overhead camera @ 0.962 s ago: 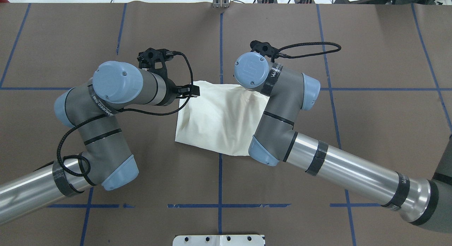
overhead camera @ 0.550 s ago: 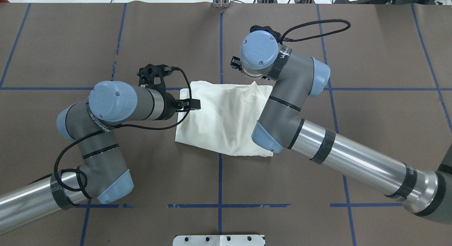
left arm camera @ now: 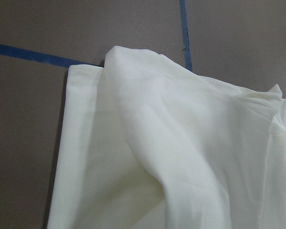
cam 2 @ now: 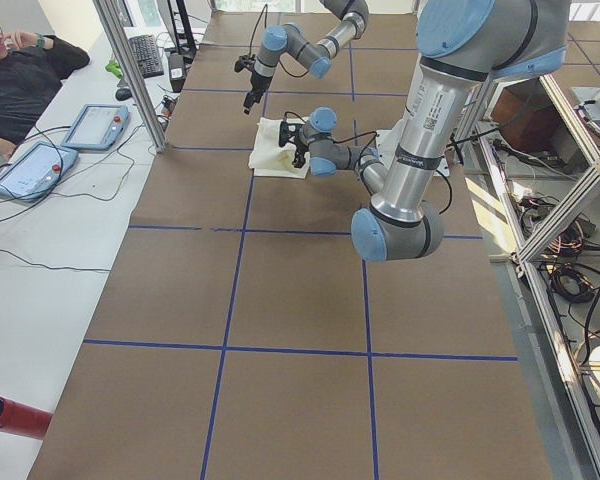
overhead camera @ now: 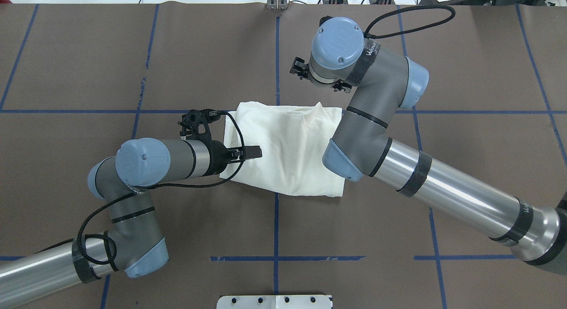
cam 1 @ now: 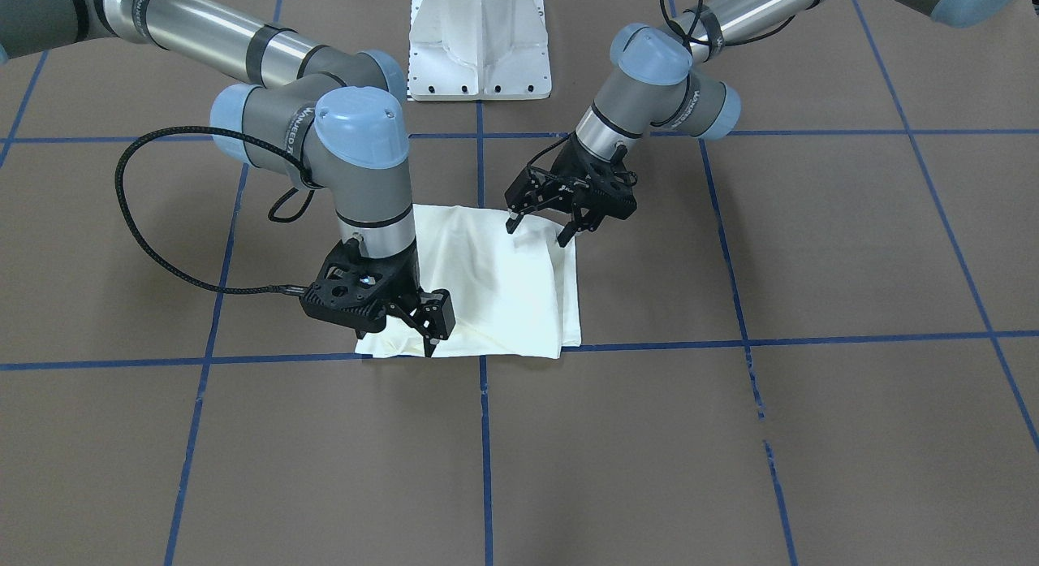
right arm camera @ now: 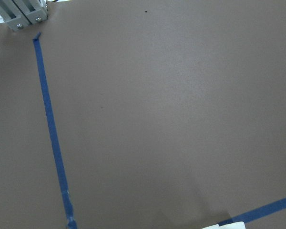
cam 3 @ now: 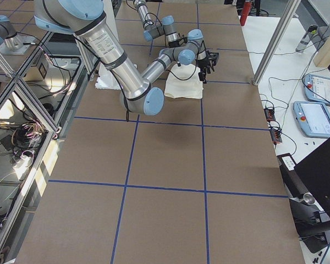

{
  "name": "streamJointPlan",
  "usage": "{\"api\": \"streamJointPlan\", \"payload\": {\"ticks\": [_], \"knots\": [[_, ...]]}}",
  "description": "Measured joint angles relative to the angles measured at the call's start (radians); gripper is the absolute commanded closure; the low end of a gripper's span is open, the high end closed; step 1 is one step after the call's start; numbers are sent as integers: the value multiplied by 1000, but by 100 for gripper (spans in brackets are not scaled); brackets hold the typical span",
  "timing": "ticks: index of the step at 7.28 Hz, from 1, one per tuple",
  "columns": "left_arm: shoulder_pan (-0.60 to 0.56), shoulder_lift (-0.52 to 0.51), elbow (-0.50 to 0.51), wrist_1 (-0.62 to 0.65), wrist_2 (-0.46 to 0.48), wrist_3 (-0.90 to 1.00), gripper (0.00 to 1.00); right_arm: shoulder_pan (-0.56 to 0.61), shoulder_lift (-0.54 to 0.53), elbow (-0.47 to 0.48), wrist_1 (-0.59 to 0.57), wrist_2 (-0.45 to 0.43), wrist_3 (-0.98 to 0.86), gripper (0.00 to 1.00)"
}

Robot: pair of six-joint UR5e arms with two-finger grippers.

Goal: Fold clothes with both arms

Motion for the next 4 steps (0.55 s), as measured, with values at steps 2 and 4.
{"api": "streamJointPlan", "payload": {"ticks": [2,4], "knots": [[4,-1,46,-125,4,-1,0,1,-2,2,0,0,-1,0],[7,-1,59,-172,6,-1,28,2,-4,3,0,1,-2,0]]}}
